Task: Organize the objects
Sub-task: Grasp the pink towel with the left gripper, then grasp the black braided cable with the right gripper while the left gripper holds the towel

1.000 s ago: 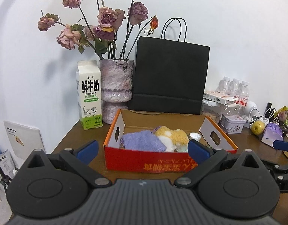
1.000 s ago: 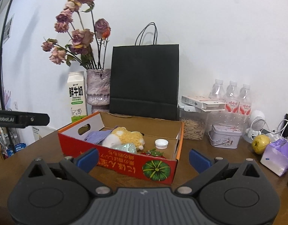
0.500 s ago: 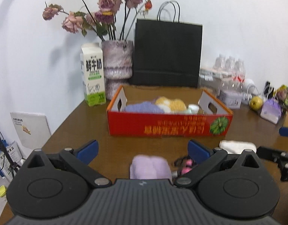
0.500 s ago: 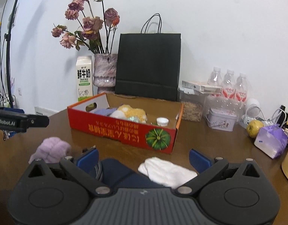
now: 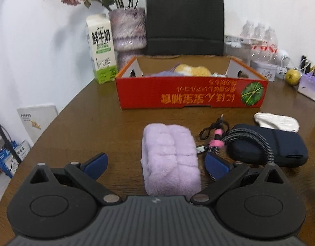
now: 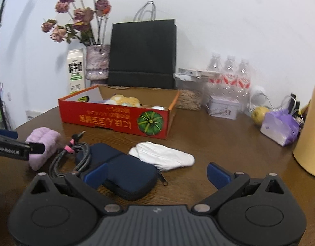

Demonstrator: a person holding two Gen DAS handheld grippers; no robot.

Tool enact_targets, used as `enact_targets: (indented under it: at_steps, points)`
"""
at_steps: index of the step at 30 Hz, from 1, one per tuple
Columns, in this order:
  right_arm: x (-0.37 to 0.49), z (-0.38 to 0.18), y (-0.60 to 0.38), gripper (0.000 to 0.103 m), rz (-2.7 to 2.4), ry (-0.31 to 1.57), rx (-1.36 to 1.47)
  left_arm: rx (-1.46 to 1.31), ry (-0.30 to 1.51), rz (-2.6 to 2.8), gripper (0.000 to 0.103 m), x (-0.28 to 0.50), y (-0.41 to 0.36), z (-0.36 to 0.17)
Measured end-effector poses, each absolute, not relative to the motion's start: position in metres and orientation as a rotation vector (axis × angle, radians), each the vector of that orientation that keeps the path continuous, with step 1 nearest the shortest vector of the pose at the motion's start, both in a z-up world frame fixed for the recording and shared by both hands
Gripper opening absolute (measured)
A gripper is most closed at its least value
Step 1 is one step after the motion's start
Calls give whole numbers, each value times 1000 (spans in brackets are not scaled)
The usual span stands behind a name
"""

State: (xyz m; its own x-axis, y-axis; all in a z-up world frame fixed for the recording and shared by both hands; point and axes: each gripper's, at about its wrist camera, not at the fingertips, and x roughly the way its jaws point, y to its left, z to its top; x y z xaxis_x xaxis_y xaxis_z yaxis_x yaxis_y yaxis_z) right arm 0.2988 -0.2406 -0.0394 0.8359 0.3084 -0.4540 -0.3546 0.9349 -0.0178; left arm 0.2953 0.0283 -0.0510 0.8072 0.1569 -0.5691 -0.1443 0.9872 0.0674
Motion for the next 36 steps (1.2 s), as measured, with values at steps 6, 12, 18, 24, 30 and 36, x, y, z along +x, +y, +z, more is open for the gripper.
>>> enact_targets:
  at_steps: [6, 12, 18, 24, 30, 36]
  points:
    - [302, -47, -239, 103, 356, 484, -97, 41, 605, 222, 103, 304, 22, -60]
    - [299, -47, -235, 103, 366, 474, -110, 15, 618, 213, 77, 309, 21, -67]
    - [298, -50, -232, 103, 362, 469, -131, -42, 623, 141, 42, 305, 27, -67]
    - [295, -52, -228, 103, 367, 450, -157, -51, 520, 148, 39, 284, 39, -50]
    - [293, -54, -223, 103, 379, 443, -174, -67, 457, 185, 39, 268, 56, -41]
    - [288, -57, -213, 103, 393, 438, -209, -59, 446, 183, 39, 260, 69, -41]
